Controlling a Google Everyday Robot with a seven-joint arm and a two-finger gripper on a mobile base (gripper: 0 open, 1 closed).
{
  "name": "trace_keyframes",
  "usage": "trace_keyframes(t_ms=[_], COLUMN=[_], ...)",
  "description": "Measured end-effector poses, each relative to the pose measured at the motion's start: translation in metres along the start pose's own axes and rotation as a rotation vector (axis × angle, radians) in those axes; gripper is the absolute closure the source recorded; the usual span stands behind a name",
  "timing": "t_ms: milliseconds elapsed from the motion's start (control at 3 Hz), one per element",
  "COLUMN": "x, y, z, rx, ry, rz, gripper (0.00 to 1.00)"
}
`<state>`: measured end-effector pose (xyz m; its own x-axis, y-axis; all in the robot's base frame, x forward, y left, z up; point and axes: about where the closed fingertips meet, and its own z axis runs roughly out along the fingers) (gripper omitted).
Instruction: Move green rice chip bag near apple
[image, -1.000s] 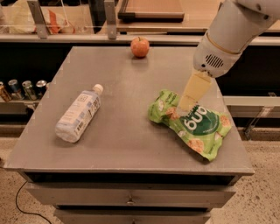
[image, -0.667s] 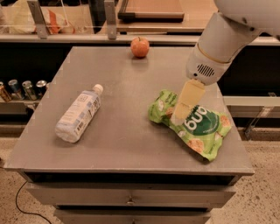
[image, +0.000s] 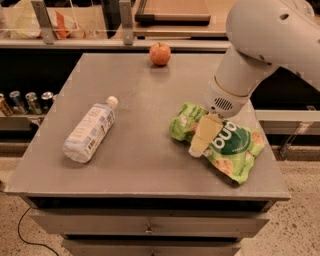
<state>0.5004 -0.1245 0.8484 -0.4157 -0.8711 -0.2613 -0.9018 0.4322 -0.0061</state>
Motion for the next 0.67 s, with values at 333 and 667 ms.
trace_keyframes(t_ms=[333, 667], x=[0.0051, 0.0111], y=[-0.0001, -0.0053], z=[0.0087, 0.0071], rx=[0.005, 0.021], ry=[0.003, 0.003], rz=[0.016, 0.030], gripper=[0.41, 0.64])
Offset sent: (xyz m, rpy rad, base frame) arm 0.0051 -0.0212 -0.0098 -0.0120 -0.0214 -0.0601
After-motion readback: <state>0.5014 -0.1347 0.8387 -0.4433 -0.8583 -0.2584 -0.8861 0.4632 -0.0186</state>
